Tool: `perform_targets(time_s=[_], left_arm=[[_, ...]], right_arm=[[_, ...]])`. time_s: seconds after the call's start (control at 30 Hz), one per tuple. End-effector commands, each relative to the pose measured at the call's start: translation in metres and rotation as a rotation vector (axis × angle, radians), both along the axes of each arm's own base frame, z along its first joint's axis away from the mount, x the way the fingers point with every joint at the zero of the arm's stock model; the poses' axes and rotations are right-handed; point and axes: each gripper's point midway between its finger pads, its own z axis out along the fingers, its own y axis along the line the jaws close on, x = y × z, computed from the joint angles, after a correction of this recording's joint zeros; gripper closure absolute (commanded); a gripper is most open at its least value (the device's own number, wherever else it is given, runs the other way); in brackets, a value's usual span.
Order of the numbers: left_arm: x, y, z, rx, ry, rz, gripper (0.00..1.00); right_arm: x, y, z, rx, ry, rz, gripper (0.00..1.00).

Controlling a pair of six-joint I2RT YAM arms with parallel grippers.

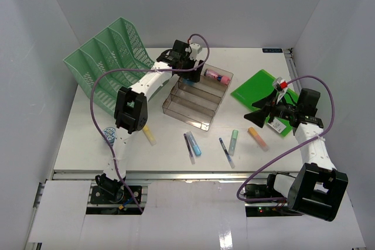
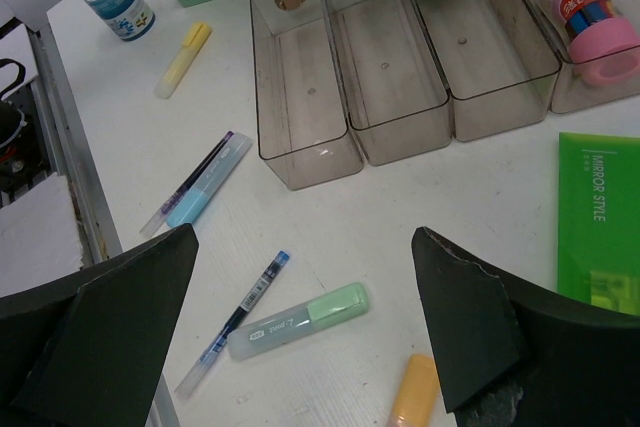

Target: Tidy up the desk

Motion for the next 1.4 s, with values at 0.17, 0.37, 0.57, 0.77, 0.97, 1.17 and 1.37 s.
perform_targets(time_s=[0.17,0.37,0.57,0.77,0.97,1.17,1.37], left_arm=[[0.018,-0.003,0.091,-0.146,-0.138,0.08,0.02],[0.018,-0.002,0.09,-0.147,-0.133,0.096,0.06],[0.016,-0.001,0.075,-0.126,-0.099,0.099,0.07],[0.019,-0.003,0.076,-0.137,-0.102,0.109,0.27],[0.018,-0.008,0.077,-0.155,-0.1,0.11,0.52],[0.018,-0.012,0.096,-0.221,-0.159,0.121,0.69],[0.001,-0.005,0.117,-0.331,-0.279,0.141,0.76]], right_arm=[[-0.001,-0.001,0.003,0.011,-0.023,0.008,0.06],[-0.001,-0.002,0.004,0.011,-0.024,0.006,0.06],[0.0,-0.002,0.004,0.012,-0.026,0.004,0.06],[-0.001,-0.003,0.004,0.013,-0.024,0.003,0.06],[0.0,-0.003,0.004,0.013,-0.026,0.003,0.06],[0.0,-0.003,0.003,0.013,-0.024,0.001,0.06],[0.0,-0.004,0.003,0.012,-0.025,-0.002,0.06]])
